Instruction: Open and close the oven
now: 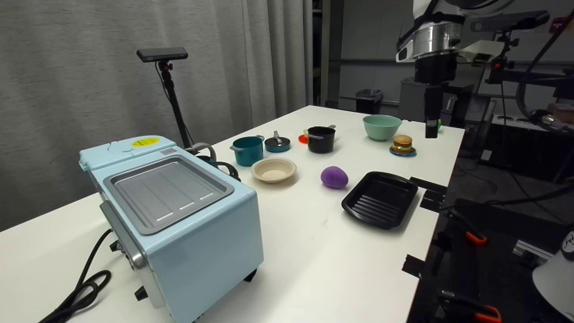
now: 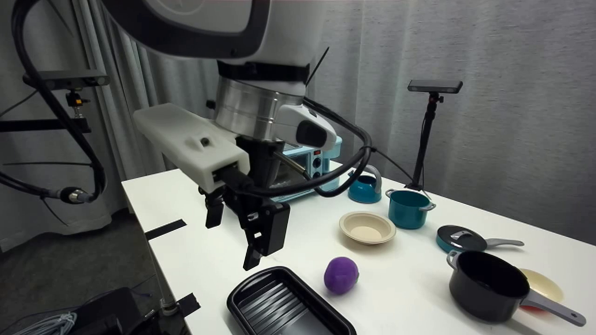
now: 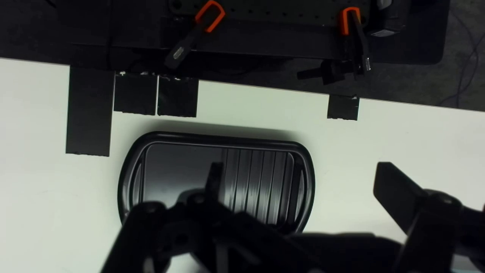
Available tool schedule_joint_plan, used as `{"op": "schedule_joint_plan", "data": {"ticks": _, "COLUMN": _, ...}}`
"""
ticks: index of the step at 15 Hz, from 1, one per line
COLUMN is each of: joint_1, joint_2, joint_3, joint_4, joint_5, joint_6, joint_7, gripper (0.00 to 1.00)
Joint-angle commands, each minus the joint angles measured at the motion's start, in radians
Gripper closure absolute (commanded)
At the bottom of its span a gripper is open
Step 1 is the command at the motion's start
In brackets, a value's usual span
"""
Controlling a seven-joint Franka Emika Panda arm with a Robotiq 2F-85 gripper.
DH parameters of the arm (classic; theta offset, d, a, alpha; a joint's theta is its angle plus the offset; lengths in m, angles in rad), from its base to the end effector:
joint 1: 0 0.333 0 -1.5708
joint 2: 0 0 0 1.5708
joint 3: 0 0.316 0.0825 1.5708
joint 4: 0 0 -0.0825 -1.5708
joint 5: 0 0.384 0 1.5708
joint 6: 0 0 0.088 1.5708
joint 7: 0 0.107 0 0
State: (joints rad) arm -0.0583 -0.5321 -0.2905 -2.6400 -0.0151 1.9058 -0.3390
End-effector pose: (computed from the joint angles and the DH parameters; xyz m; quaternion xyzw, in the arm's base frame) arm 0.3292 -0.1158 0.3919 -0.9915 -0.0254 0.0829 0.0971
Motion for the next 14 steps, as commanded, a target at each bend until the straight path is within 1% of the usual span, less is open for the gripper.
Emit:
{"op": "schedule_joint_plan", "data": {"ticks": 1, "joint_1": -0.007, "joint_2": 0.026, "joint_3": 0.036, "joint_4": 0.026, "joint_5": 0.018, "joint_6": 0.002, "joint_7": -0.012, "gripper": 0.00}}
{"op": "schedule_joint_plan", "data": {"ticks": 6, "joint_1": 0.039, "joint_2": 0.098, "joint_3": 0.103, "joint_4": 0.103, "joint_5": 0.052, "joint_6": 0.016, "joint_7": 0.009, "gripper": 0.00}}
{"op": "schedule_joint_plan", "data": {"ticks": 10, "joint_1": 0.083, "joint_2": 0.212, "joint_3": 0.169, "joint_4": 0.202, "joint_5": 0.101, "joint_6": 0.059, "joint_7": 0.038, "gripper": 0.00}}
{"op": "schedule_joint_plan", "data": {"ticks": 14, "joint_1": 0.099, "joint_2": 0.318, "joint_3": 0.221, "joint_4": 0.315, "joint_5": 0.115, "joint_6": 0.091, "joint_7": 0.064, "gripper": 0.00}}
